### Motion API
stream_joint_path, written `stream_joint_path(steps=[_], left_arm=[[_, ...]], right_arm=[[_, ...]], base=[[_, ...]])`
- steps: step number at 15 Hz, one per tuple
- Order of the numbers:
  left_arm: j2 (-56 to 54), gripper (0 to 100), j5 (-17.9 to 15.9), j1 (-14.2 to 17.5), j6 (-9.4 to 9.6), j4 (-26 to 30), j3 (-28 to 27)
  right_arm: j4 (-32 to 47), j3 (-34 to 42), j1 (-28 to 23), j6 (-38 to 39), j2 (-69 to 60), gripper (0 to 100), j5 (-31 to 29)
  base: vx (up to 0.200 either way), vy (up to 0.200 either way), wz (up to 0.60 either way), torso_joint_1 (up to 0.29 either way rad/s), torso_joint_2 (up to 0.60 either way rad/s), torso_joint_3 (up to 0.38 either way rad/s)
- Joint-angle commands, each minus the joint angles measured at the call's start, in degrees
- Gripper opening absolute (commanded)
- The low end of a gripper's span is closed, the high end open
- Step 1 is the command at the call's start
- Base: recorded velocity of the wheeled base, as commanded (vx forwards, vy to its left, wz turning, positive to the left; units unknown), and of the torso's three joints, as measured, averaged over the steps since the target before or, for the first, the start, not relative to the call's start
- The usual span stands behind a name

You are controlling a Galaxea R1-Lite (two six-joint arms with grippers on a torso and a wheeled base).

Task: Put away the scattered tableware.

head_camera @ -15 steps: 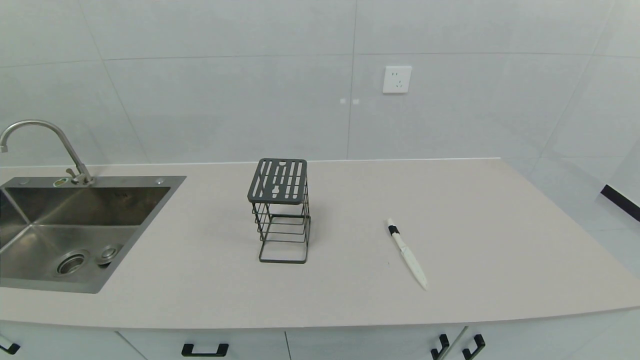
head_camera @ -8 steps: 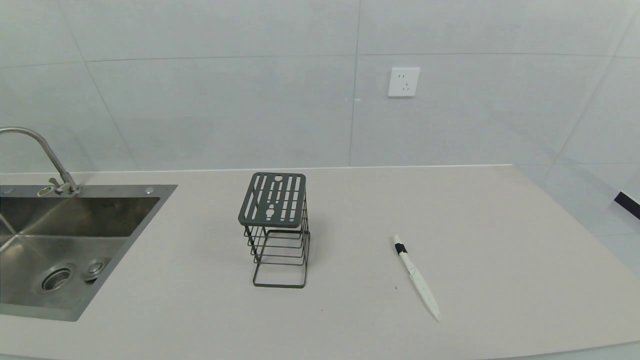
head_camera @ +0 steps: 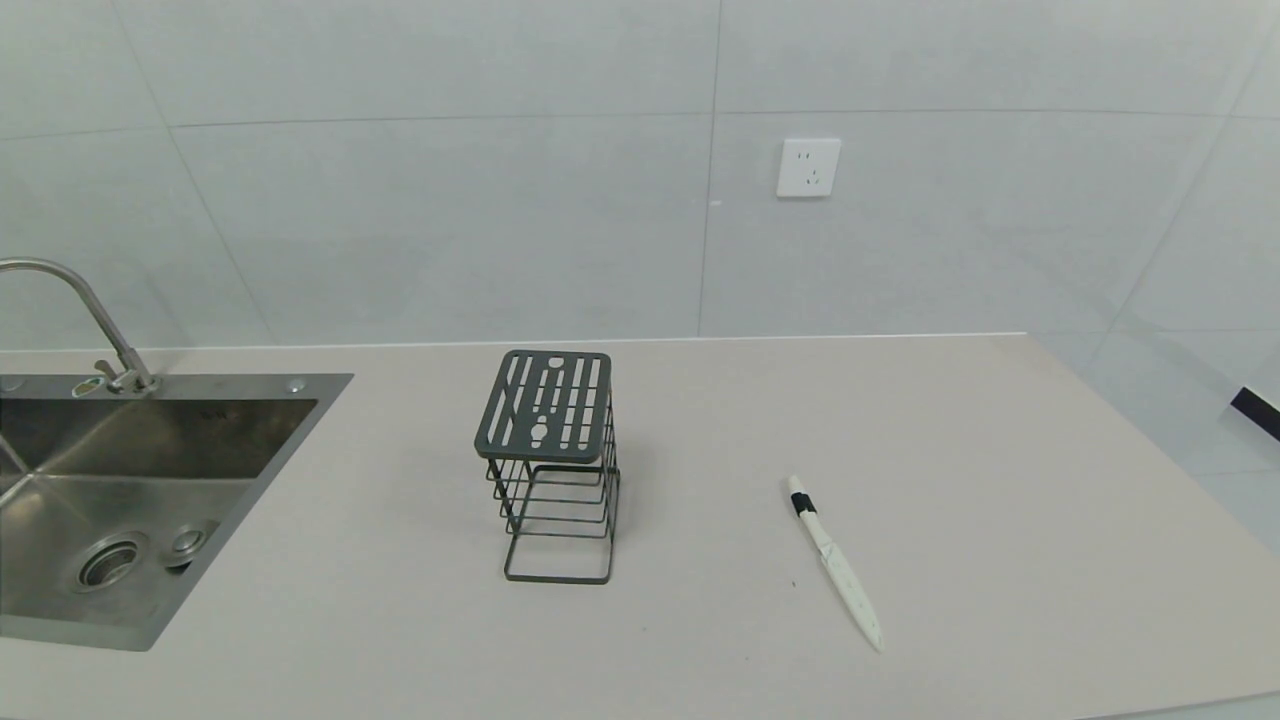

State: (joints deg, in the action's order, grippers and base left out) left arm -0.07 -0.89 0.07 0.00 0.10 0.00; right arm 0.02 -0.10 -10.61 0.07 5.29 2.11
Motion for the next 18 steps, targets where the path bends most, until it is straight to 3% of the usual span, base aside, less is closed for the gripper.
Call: stream_joint_path(steps=[1, 4, 9, 10, 11, 12, 13, 16, 18], left_arm=[[0.07, 100, 0.01, 0.01, 0.00, -0.01, 0.00], [0.07, 100, 0.01, 0.01, 0.00, -0.01, 0.00], [0.07, 100, 0.01, 0.01, 0.00, -0.01, 0.00], [0.07, 100, 0.01, 0.01, 0.00, -0.01, 0.00], [0.07, 100, 0.01, 0.01, 0.00, -0.01, 0.00], [0.07, 100, 0.01, 0.01, 0.00, -0.01, 0.00], [0.07, 100, 0.10, 0.01, 0.00, -0.01, 0.00], [0.07, 100, 0.01, 0.01, 0.00, -0.01, 0.00], [0.07, 100, 0.01, 0.01, 0.00, -0.01, 0.00]], right_arm=[[-0.02, 0.01, 0.59, -0.60, 0.07, 100, 0.18], [-0.73, 0.10, 1.20, -5.08, 0.07, 100, 4.39], [-1.96, 0.10, 1.20, -5.70, 0.07, 100, 5.10], [-16.55, -0.43, 0.41, -4.56, 0.07, 100, 6.50], [-23.23, -0.69, -1.17, -4.73, 0.33, 100, 9.32], [-23.23, -2.28, -3.02, -4.82, 3.50, 100, 18.72], [-21.82, -2.54, -3.37, -4.73, 4.64, 100, 21.80], [-11.54, -6.41, -3.46, -4.82, 12.29, 100, 27.86], [-9.96, -8.34, -2.84, -5.00, 20.64, 100, 30.67]], base=[[0.000, 0.000, 0.00, 0.000, 0.00, 0.000], [0.000, 0.000, 0.00, 0.000, 0.00, 0.000], [0.000, 0.000, 0.00, 0.000, 0.00, 0.000], [0.000, 0.000, 0.00, 0.000, 0.00, 0.000], [0.000, 0.000, 0.00, 0.000, 0.00, 0.000], [0.000, 0.000, 0.00, 0.000, 0.00, 0.000], [0.000, 0.000, 0.00, 0.000, 0.00, 0.000], [0.000, 0.000, 0.00, 0.000, 0.00, 0.000], [0.000, 0.000, 0.00, 0.000, 0.00, 0.000]])
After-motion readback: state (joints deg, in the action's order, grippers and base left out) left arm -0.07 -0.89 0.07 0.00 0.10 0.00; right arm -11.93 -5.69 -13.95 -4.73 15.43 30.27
